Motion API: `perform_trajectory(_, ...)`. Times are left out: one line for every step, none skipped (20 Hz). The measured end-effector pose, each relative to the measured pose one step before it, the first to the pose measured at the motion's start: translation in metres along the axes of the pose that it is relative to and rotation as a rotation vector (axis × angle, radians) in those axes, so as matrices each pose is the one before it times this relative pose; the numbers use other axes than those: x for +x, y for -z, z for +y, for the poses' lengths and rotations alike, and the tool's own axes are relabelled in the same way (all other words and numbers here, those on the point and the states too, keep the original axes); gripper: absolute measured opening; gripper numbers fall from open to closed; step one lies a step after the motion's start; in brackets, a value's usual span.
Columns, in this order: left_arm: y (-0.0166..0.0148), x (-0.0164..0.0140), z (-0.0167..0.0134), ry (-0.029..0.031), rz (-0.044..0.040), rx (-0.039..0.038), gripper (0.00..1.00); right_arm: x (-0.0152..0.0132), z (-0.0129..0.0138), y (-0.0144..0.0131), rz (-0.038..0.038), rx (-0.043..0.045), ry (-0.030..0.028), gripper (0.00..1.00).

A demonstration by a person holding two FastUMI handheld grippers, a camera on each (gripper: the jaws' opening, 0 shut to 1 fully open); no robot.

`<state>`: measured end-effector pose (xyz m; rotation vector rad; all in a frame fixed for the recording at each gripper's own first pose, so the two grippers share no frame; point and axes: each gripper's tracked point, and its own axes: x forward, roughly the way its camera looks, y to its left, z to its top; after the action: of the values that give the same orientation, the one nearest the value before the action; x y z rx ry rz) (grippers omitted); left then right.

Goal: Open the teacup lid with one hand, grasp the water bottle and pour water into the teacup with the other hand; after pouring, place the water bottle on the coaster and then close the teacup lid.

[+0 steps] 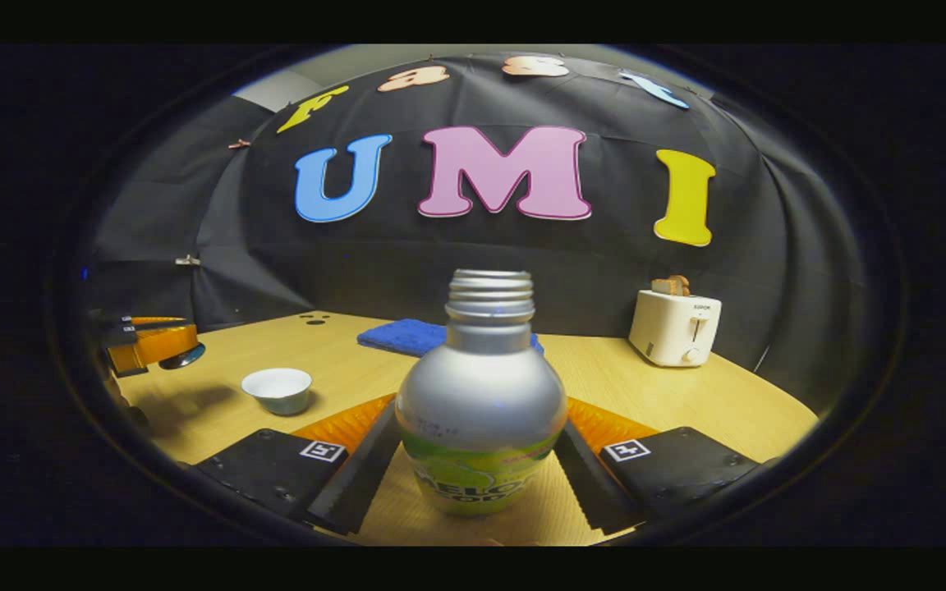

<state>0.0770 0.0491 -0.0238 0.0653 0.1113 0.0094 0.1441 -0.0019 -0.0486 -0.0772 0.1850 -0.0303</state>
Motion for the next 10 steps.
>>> perform_trajectory(-0.00004,-0.00136,0.0012,0.00011,0.00094,-0.00054,0.31,0.00105,0.00083,0.00204,0.00828,-0.00264,0.00385,0.98)
perform_trajectory(0.00127,-0.00128,0.00307,-0.00213,0.00145,-0.00058,0.3,-0.00064,0.00003,0.00308,0.00652,0.00036,0.00094,0.95)
perform_trajectory(0.00075,-0.00069,0.00195,-0.00297,0.00048,-0.00085,0.31,-0.00019,0.00035,-0.00055,0.00097,0.00691,-0.00289,0.87)
perform_trajectory(0.00126,-0.00088,0.00203,-0.00276,0.00267,-0.00286,0.31,0.001,-0.00043,-0.00138,-0.00409,0.00667,-0.0001,0.87)
perform_trajectory(0.00126,-0.00085,0.00176,-0.00095,0.00265,-0.00407,0.3,0.00016,-0.00032,-0.00024,-0.00068,0.00155,0.00154,0.86)
perform_trajectory(0.00245,-0.00038,0.00067,-0.00025,0.00279,-0.00398,0.3,-0.00043,0.00088,-0.00008,-0.00288,-0.00228,0.00015,0.85)
perform_trajectory(0.00047,-0.00061,0.00061,0.00116,0.00182,-0.00331,0.3,-0.00015,-0.00183,0.00024,-0.00028,-0.01258,0.00714,0.84)
perform_trajectory(0.0014,-0.00059,0.00073,0.00009,0.00085,-0.00178,0.31,0.0021,-0.00039,-0.00065,0.00454,-0.02502,0.0059,0.83)
perform_trajectory(0.0001,-0.00099,0.00128,-0.00144,-0.00062,-0.00035,0.3,0.00138,-0.00093,0.0,0.00851,-0.03306,0.00305,0.81)
perform_trajectory(0.0012,-0.00031,0.00083,-0.00169,-0.00086,-0.00056,0.3,-0.00128,-0.00233,-0.00052,0.00305,-0.03239,0.00079,0.8)
